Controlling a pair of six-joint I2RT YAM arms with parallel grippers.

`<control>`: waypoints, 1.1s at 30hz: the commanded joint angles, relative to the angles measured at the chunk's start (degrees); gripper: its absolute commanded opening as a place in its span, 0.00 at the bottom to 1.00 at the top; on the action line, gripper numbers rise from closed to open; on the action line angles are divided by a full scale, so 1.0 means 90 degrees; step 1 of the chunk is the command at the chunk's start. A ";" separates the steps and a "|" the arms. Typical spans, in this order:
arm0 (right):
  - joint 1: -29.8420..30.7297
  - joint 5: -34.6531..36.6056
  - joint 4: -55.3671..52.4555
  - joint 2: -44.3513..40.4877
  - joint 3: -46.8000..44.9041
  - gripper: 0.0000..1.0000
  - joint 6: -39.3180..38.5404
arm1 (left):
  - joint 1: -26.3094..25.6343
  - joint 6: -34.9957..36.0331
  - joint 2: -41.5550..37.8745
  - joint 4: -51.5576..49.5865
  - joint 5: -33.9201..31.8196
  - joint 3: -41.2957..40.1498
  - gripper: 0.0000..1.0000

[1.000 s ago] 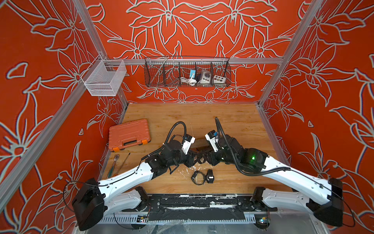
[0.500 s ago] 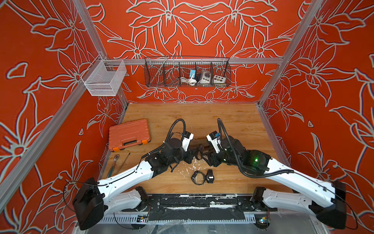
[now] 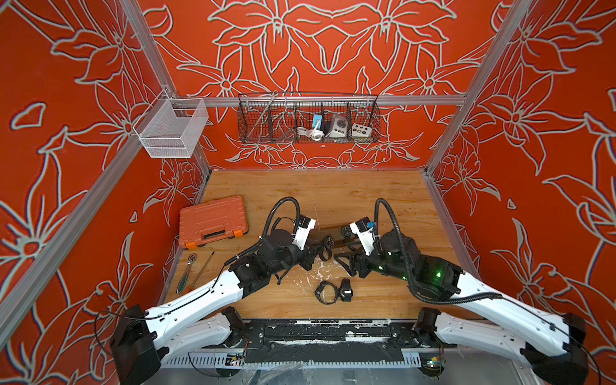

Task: Place watch on stand
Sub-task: Pick up the watch at the center of the board.

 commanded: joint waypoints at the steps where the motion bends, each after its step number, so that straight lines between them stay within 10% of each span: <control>1: -0.0009 -0.0064 0.0715 -0.0245 -0.0203 0.72 0.0266 | -0.0116 0.0264 -0.0149 0.0304 0.0160 -0.0057 0.00; 33: 0.0302 0.0431 0.0757 0.0233 0.0031 0.63 -0.0145 | -0.0441 0.0323 0.0295 0.0069 -0.0104 0.0403 0.00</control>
